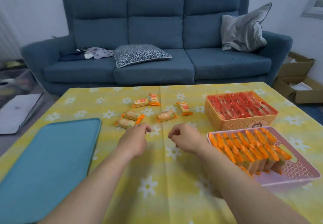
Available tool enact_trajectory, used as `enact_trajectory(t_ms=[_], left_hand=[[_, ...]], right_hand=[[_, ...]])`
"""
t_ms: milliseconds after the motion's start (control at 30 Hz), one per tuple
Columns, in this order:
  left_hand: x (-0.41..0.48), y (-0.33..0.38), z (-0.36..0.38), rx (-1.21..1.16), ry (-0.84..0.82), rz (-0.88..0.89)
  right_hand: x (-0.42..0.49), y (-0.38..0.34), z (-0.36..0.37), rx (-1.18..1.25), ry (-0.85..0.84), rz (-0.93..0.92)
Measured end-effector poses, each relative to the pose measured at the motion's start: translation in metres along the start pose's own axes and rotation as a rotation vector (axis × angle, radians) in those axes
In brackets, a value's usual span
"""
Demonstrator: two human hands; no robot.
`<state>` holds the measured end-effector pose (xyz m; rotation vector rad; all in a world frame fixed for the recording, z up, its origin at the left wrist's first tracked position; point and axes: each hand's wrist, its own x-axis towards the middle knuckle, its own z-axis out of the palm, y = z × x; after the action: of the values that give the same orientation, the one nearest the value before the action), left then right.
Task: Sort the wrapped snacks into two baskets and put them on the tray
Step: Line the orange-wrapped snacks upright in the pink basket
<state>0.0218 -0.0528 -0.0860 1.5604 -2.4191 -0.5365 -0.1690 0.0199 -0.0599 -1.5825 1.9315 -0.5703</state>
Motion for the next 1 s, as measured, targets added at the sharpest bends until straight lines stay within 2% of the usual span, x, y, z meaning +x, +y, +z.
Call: enact_trajectory(t_ms=[133, 167, 333, 433, 467, 533, 600, 667, 767, 833, 1000], left_hand=[[0.046, -0.040, -0.001, 0.333, 0.063, 0.038], [0.060, -0.052, 0.001, 0.370, 0.071, 0.052], [0.091, -0.092, 0.008, 0.523, -0.106, 0.064], [0.102, -0.098, -0.001, 0.485, -0.041, 0.048], [0.110, -0.098, -0.002, 0.410, 0.023, 0.032], [0.124, -0.094, -0.007, 0.274, 0.182, 0.003], [0.146, -0.087, -0.001, 0.156, 0.237, -0.051], [0.163, -0.081, 0.007, 0.127, 0.114, -0.084], [0.177, -0.079, 0.017, 0.286, -0.093, -0.067], [0.183, -0.084, 0.014, 0.375, -0.123, -0.035], [0.184, -0.111, -0.007, 0.465, -0.364, 0.004]], right_hand=[[0.066, 0.006, 0.006, -0.232, 0.000, 0.029], [0.087, 0.005, 0.008, -0.312, -0.009, 0.006], [0.157, 0.006, 0.023, -0.722, -0.065, -0.108], [0.173, 0.008, 0.032, -0.828, -0.082, -0.129], [0.178, 0.012, 0.031, -0.833, -0.057, -0.120], [0.182, 0.013, 0.024, -0.695, 0.051, -0.066], [0.193, 0.021, 0.012, -0.548, 0.230, 0.013], [0.205, 0.032, 0.002, -0.575, 0.326, 0.122], [0.220, 0.044, -0.004, -0.527, 0.151, 0.278], [0.232, 0.047, -0.004, -0.490, 0.113, 0.269], [0.269, 0.029, -0.010, -0.178, 0.260, 0.183]])
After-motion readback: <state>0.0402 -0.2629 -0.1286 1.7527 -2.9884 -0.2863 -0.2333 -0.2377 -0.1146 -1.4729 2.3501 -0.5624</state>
